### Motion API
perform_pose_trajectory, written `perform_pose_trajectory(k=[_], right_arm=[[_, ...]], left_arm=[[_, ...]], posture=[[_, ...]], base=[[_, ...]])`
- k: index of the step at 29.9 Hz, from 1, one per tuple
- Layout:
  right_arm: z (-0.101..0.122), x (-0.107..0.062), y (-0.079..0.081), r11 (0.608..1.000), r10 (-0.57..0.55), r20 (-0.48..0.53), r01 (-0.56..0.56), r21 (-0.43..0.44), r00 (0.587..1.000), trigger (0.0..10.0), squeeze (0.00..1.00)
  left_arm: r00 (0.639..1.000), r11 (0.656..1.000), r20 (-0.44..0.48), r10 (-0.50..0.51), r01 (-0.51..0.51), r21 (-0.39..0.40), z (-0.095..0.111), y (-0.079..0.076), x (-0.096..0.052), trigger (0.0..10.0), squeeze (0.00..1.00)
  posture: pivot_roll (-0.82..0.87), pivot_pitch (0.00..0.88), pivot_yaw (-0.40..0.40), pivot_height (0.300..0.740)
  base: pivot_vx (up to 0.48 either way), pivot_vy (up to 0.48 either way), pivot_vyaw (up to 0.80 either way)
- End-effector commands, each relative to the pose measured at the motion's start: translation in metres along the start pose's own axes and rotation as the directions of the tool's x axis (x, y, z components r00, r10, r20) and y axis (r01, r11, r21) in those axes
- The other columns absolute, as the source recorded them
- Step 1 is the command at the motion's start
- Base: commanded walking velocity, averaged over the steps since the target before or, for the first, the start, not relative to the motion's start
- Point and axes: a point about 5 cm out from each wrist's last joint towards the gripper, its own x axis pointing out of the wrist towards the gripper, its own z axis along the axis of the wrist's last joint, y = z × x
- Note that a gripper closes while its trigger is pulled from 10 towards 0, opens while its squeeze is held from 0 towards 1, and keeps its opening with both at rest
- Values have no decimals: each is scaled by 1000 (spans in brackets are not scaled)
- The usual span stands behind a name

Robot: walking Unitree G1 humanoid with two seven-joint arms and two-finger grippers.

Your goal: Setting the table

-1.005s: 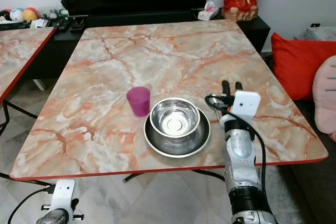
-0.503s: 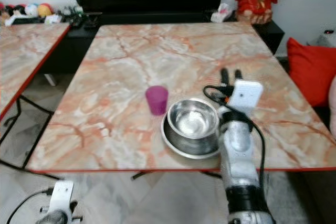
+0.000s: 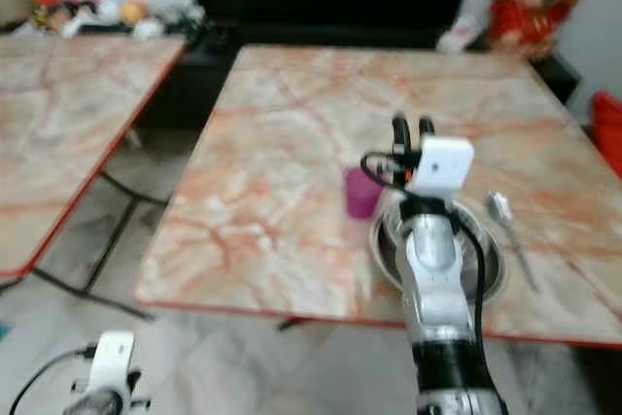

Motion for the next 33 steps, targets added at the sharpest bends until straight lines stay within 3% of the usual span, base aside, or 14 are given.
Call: perform_pose_trajectory(k=[1, 12, 22, 33], right_arm=[[-4, -4, -6, 1000, -24, -26, 24, 3, 999, 10000, 0], [-3, -3, 2, 1000, -2, -25, 2, 4, 1000, 10000, 0], [-3, -2, 4, 1000, 7, -27, -8, -5, 1000, 10000, 0], [-4, -3, 5, 1000, 9, -34, -9, 6, 999, 10000, 0]], left_arm=[[1000, 1000, -10, 0, 0, 1, -1, 1, 0, 10000, 0], [1000, 1000, -4, 1, -1, -4, 1, 0, 0, 10000, 0], [1000, 1000, -3, 1, -1, -7, 2, 0, 1, 10000, 0], [1000, 1000, -1, 4, -4, -11, 3, 0, 1, 10000, 0]], posture=[[41, 0, 54, 740], [48, 0, 53, 740], [49, 0, 53, 740], [50, 0, 52, 740]], base=[[0, 326, 0], [0, 118, 0], [0, 328, 768], [0, 327, 0]])
